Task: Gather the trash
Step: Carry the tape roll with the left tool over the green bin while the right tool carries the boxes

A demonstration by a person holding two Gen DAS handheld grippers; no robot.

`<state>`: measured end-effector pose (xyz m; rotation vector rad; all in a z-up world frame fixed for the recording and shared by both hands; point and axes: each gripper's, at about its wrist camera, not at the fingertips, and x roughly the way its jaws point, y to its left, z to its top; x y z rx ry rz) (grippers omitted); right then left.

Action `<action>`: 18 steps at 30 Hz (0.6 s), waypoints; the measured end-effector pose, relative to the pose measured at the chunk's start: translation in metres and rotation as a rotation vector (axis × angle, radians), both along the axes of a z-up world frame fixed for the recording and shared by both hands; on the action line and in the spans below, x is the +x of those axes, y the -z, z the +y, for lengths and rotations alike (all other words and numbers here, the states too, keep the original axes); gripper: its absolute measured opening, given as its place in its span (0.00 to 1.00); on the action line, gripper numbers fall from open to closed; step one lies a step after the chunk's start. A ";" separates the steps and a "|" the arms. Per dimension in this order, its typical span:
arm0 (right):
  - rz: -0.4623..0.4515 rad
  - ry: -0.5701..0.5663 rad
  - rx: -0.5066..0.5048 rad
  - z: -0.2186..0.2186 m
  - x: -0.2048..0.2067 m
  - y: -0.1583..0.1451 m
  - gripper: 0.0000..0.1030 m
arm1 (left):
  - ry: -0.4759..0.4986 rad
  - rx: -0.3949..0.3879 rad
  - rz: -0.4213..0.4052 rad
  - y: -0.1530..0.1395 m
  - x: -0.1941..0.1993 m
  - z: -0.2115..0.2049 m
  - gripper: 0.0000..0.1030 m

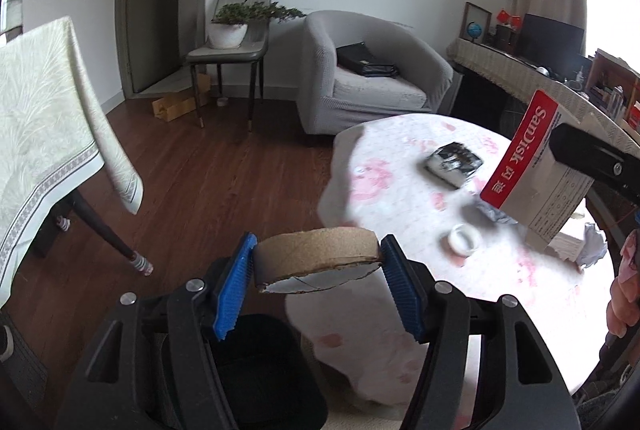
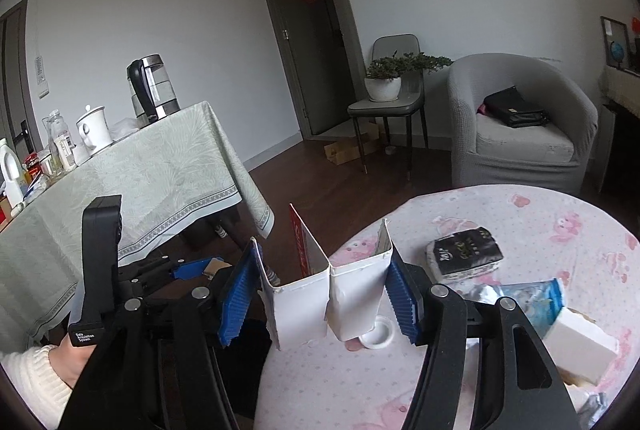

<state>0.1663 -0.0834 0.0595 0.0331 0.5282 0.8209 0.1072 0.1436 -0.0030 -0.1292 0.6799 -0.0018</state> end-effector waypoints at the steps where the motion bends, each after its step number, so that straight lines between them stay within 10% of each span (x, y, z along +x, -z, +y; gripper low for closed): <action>1: 0.007 -0.012 -0.004 0.008 0.000 0.001 0.59 | -0.006 -0.001 0.009 0.003 -0.001 0.005 0.64; 18: 0.116 -0.166 -0.056 0.130 -0.006 0.032 0.59 | -0.090 0.033 0.235 0.075 -0.022 0.086 0.64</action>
